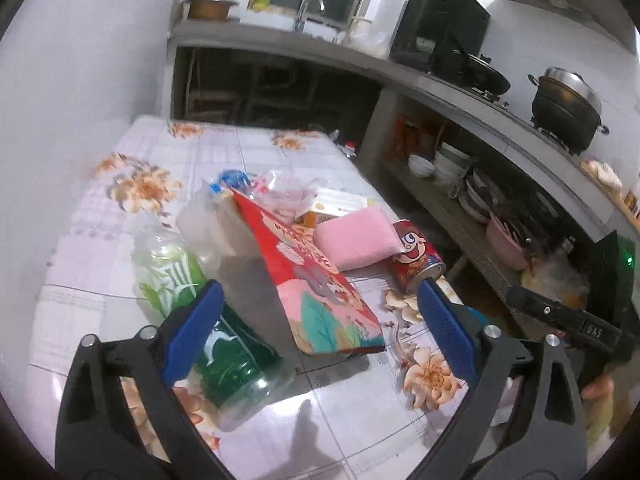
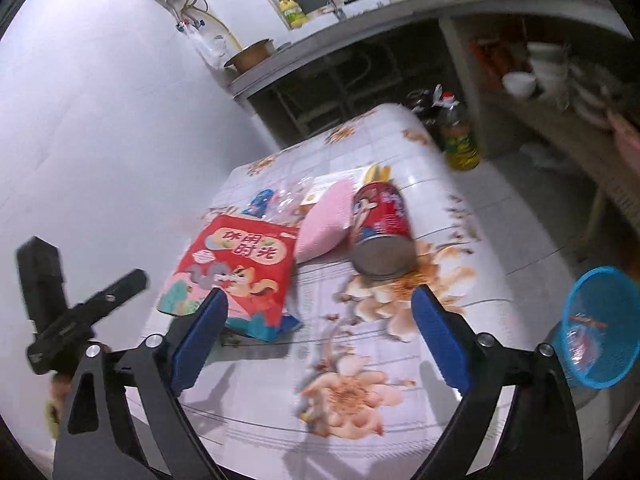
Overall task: Collect trash
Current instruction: 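Grasp the red snack bag with the left tool while the right tool reaches the pink sponge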
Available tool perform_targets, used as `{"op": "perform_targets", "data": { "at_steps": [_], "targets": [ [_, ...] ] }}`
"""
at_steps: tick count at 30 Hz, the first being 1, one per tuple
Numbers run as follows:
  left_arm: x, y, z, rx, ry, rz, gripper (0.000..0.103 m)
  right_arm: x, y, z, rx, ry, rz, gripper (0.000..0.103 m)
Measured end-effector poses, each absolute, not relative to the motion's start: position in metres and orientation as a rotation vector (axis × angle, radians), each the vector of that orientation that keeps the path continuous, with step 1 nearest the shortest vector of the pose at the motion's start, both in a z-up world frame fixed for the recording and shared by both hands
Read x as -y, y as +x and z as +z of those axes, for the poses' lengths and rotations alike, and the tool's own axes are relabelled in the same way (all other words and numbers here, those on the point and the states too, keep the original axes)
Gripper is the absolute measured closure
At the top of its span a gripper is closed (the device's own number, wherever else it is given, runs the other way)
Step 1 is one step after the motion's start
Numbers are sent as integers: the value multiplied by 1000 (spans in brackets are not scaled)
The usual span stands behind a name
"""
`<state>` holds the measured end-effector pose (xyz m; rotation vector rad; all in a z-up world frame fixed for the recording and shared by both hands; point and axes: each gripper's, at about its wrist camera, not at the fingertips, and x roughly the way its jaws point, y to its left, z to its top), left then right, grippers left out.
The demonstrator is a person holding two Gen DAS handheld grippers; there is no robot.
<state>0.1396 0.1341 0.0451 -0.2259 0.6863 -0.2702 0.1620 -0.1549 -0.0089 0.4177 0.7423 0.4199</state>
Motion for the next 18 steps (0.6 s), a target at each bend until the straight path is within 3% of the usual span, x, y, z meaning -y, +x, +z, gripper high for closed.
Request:
{"op": "perform_targets", "data": {
  "at_steps": [6, 11, 18],
  "targets": [
    [-141, 164, 22, -794, -304, -267, 47, 149, 201, -8, -797, 491, 465, 26],
    [-147, 166, 14, -817, -338, -267, 61, 140, 239, -8, -848, 496, 466, 36],
    [-155, 163, 11, -827, -382, -300, 82, 128, 288, -3, -893, 380, 410, 41]
  ]
}}
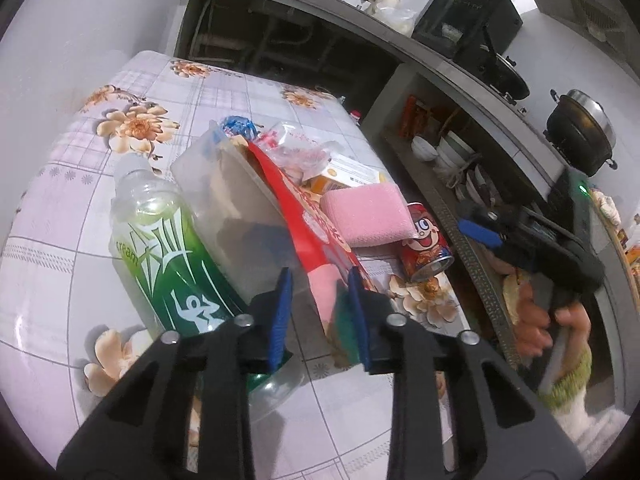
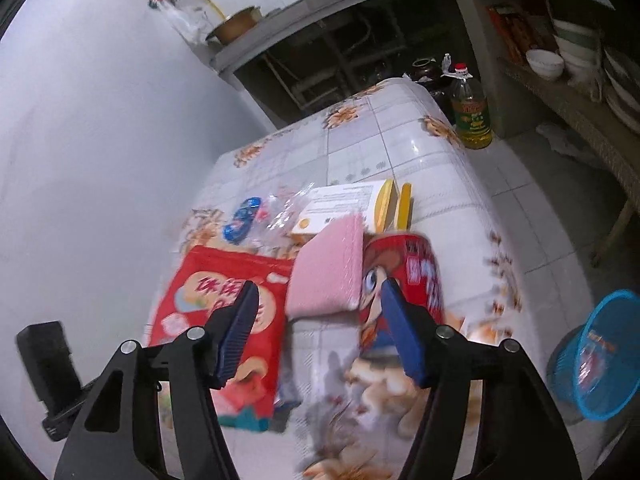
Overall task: Collect trash
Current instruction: 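Grasp the red snack bag with the left tool while the right tool reaches the pink sponge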
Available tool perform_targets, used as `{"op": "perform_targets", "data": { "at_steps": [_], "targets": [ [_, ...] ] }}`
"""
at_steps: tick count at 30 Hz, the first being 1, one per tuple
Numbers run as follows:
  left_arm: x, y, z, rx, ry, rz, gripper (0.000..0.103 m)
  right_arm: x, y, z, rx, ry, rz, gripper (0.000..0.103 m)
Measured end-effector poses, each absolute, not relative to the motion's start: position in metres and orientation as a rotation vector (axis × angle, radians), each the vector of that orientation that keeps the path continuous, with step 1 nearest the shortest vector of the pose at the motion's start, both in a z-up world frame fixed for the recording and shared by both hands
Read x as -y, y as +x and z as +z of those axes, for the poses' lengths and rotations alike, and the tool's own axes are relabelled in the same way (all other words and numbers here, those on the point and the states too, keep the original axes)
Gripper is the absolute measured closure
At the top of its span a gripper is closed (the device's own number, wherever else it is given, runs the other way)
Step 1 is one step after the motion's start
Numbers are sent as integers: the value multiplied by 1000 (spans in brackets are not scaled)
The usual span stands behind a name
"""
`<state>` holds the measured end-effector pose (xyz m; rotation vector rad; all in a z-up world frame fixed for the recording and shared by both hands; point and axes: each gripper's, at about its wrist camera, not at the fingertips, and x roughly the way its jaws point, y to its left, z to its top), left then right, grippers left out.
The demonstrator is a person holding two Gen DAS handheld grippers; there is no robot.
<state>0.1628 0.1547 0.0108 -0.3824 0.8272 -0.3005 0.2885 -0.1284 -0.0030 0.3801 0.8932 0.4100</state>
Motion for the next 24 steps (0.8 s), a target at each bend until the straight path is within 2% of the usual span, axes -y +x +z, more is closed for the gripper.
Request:
{"op": "perform_targets", "data": {
  "at_steps": [2, 10, 24],
  "targets": [
    [-156, 161, 11, -825, -392, -311, 88, 127, 300, -2, -907, 347, 404, 41],
    [-159, 154, 18, -778, -415, -338, 96, 114, 370, -11, -1037, 234, 441, 41],
    [-160, 150, 21, -750, -403, -348, 97, 81, 399, -38, -1176, 115, 459, 41]
  ]
}}
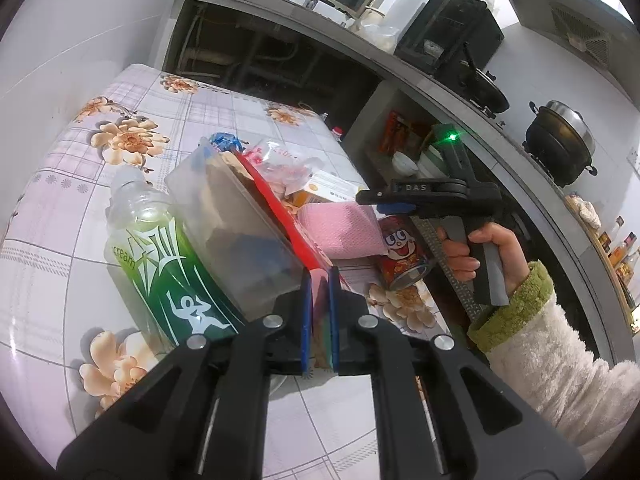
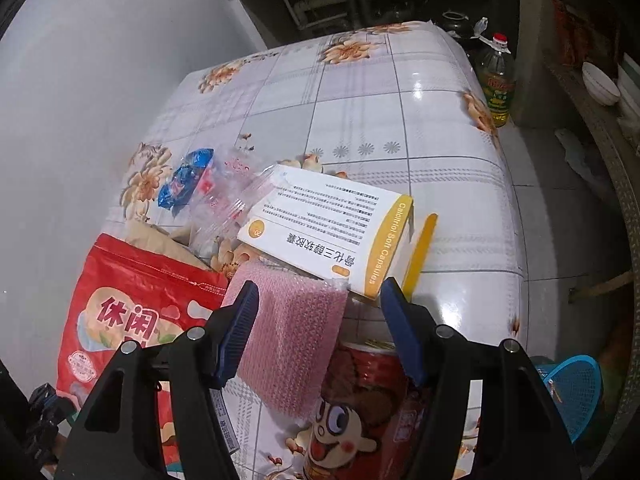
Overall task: Collect trash
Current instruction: 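Grasp the red snack bag with the left tool while the right tool reaches the pink sponge, then close the right tool on the pink sponge and lift it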
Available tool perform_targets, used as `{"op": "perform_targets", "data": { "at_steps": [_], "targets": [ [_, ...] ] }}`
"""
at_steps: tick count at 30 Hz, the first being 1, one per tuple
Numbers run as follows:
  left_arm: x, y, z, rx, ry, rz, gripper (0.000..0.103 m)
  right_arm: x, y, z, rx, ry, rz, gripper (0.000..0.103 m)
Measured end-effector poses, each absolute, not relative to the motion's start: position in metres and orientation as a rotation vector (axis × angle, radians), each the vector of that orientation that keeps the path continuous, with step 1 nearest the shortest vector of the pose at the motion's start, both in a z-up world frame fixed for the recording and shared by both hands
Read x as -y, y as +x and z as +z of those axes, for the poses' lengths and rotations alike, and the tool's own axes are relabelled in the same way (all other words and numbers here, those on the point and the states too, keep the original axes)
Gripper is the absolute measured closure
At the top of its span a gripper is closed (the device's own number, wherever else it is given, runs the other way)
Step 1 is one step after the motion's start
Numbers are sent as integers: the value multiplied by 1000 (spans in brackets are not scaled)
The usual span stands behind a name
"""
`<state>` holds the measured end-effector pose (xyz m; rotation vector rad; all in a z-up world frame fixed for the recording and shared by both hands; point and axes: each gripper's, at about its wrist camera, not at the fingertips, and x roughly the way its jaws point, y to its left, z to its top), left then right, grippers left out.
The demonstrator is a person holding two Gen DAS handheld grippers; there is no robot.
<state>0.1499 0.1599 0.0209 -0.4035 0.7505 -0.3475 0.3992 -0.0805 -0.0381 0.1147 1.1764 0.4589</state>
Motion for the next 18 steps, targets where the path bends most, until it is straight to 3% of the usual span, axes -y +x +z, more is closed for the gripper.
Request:
{"op": "perform_targets", "data": {
  "at_steps": [18],
  "targets": [
    [-159, 147, 24, -734, -402, -357, 97, 68, 373, -17, -1158, 321, 669, 46]
  ]
}}
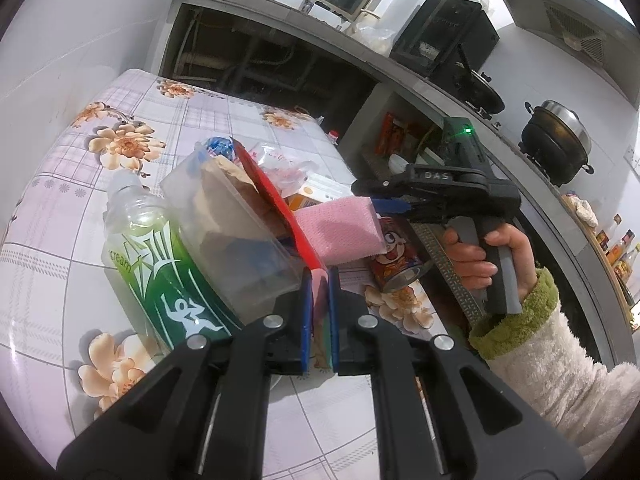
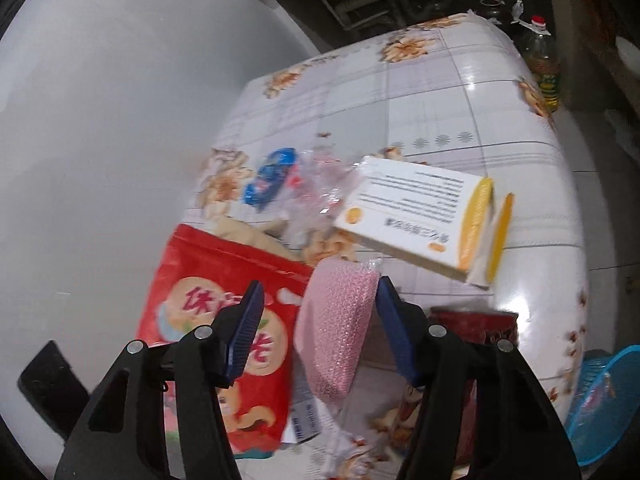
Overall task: Collect trash
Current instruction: 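Close the right tool on the pink sponge and lift it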
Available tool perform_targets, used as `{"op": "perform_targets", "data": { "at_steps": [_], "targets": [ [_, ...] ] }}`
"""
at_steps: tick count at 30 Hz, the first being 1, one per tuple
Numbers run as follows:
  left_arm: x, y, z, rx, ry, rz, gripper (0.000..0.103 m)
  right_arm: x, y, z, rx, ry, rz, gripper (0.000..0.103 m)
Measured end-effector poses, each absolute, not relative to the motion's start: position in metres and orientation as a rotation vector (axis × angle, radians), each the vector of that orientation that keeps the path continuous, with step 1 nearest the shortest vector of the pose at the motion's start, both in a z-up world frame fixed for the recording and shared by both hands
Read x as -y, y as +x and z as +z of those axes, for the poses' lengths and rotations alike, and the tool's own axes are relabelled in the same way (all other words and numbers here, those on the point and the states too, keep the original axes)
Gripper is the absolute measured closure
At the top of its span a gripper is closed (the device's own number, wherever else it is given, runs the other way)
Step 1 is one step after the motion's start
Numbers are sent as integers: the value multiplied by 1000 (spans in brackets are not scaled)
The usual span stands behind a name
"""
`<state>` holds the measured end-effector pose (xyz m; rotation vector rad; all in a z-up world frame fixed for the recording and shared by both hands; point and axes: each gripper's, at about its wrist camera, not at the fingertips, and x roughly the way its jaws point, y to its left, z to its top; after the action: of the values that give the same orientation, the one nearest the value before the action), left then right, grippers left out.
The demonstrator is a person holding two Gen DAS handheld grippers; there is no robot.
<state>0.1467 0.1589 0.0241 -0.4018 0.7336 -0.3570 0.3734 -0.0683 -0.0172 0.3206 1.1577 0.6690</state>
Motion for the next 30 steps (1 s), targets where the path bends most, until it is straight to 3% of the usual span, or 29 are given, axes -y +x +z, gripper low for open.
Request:
{"op": "perform_targets", "data": {
  "at_steps": [13, 24, 30],
  "targets": [
    [-162, 145, 27, -719, -403, -355, 98, 58, 342, -16, -1134, 414, 753, 56],
    [-170, 145, 20, -724, -419, -334, 98, 41, 320, -14, -1090, 384, 819, 57],
    [-177, 147, 6, -751, -450, -323, 98, 24, 312, -16, -1093, 259, 769, 76]
  ]
}}
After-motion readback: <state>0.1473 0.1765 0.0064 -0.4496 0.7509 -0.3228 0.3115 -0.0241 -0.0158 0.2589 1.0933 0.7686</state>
